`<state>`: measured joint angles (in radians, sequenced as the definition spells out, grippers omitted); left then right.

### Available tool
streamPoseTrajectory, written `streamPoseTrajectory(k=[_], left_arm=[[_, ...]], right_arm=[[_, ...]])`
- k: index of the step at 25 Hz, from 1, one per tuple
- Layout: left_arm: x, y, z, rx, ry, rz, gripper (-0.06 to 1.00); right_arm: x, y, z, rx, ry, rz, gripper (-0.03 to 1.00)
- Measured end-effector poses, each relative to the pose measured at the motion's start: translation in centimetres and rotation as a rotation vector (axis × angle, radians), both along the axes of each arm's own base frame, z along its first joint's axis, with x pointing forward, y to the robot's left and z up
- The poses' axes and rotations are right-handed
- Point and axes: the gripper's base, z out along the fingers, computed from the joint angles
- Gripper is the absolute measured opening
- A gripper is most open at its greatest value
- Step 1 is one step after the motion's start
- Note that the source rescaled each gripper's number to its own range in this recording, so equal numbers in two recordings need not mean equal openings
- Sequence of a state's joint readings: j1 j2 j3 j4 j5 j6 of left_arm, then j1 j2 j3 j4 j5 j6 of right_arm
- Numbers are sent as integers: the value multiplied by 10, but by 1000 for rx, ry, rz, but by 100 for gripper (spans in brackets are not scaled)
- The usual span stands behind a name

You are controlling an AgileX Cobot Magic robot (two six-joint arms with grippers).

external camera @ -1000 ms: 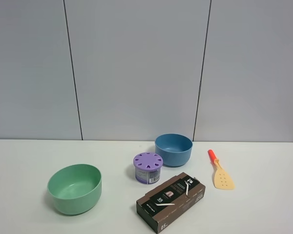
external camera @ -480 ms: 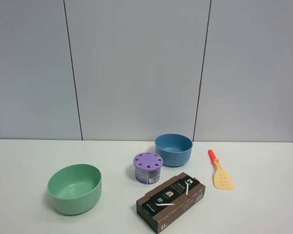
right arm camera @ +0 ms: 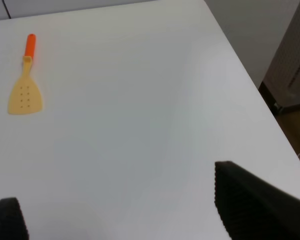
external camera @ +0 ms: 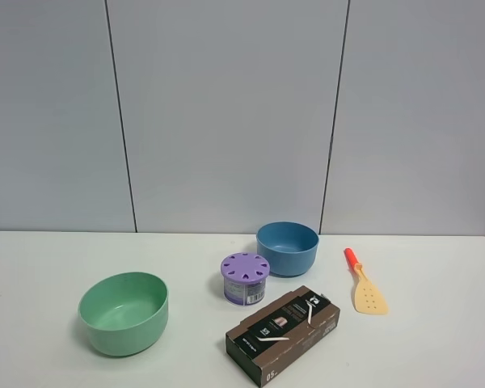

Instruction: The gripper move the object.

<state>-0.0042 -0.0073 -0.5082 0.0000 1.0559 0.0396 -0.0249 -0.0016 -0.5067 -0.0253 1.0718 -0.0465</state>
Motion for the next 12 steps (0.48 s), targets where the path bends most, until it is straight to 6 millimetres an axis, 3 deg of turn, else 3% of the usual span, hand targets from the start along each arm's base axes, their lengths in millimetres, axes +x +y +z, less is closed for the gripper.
streamPoseTrajectory(k=[12], left_arm=[[0,0,0,0,0,0,100]], right_arm=[[-1,-13,1,63,-23,-198,84]])
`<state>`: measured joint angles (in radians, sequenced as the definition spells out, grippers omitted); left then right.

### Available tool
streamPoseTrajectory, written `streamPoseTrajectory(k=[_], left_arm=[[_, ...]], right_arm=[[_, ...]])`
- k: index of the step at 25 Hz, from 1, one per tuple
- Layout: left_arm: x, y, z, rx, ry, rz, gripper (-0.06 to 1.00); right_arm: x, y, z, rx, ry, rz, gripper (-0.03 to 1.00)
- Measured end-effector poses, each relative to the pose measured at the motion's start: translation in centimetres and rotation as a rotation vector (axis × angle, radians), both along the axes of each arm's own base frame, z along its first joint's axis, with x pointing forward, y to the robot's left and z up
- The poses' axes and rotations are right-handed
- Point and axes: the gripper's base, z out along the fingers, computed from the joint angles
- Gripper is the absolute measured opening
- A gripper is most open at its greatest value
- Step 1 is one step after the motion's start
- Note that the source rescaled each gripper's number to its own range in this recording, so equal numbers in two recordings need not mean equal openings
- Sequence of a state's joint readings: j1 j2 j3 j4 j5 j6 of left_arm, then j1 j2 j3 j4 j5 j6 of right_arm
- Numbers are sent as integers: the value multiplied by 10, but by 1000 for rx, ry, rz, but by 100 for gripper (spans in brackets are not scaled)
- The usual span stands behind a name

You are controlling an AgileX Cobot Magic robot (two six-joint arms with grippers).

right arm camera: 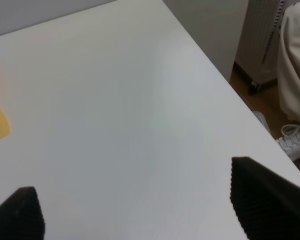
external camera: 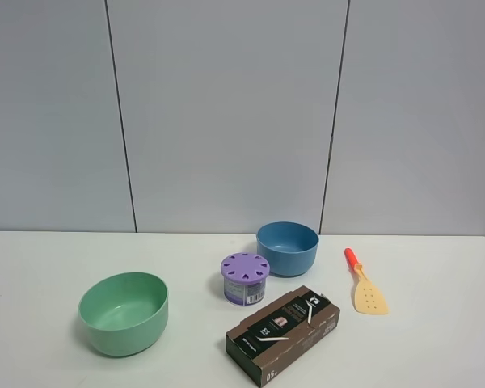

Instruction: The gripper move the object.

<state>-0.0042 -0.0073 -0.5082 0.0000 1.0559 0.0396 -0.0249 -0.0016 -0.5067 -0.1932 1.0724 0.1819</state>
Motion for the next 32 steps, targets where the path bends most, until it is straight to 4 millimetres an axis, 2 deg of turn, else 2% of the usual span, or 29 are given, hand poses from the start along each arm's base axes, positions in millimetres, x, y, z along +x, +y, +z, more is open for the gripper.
streamPoseTrajectory(k=[12,18,32], left_arm=[[0,0,0,0,0,0,100],[0,0,0,0,0,0,100],[0,0,0,0,0,0,100]], right_arm=[[1,6,-1,-27,14,84,84],[1,13,-1,-51,22,185,84],[1,13,-1,-52,22,191,84]])
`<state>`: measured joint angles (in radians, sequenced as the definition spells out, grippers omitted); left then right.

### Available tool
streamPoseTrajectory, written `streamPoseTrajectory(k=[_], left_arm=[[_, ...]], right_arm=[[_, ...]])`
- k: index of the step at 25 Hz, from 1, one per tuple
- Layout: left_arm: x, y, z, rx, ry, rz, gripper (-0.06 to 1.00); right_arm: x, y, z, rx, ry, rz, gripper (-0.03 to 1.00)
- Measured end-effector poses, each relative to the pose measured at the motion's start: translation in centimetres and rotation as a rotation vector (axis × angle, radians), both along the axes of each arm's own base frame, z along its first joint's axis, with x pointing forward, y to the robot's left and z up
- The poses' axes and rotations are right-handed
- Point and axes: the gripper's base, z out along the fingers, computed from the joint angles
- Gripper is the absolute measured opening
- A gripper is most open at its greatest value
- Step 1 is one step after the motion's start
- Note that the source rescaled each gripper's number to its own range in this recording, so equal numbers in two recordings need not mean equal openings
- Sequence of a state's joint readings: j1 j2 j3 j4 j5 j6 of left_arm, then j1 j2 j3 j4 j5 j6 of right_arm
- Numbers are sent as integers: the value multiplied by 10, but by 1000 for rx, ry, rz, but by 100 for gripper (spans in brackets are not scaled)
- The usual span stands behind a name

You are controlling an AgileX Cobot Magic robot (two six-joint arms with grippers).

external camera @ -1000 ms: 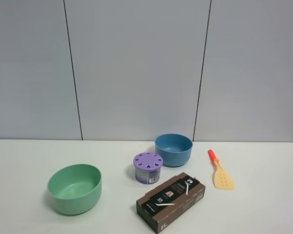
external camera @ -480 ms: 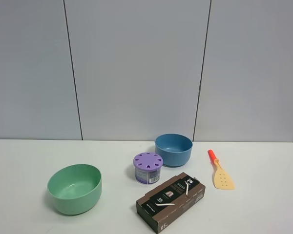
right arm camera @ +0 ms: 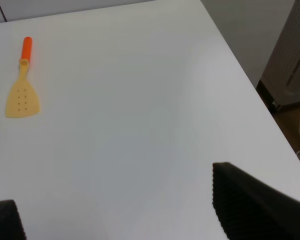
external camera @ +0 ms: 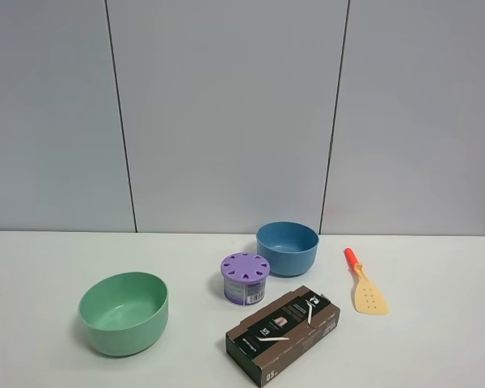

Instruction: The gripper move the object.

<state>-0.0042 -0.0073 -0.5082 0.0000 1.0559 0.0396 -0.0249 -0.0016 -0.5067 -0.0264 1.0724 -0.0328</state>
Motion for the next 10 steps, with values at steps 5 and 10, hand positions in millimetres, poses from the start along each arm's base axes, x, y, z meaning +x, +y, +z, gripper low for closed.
streamPoseTrajectory(k=[5,10], left_arm=[[0,0,0,0,0,0,100],[0,0,0,0,0,0,100]], right_arm=[[0,0,0,0,0,0,84],[0,0,0,0,0,0,84]])
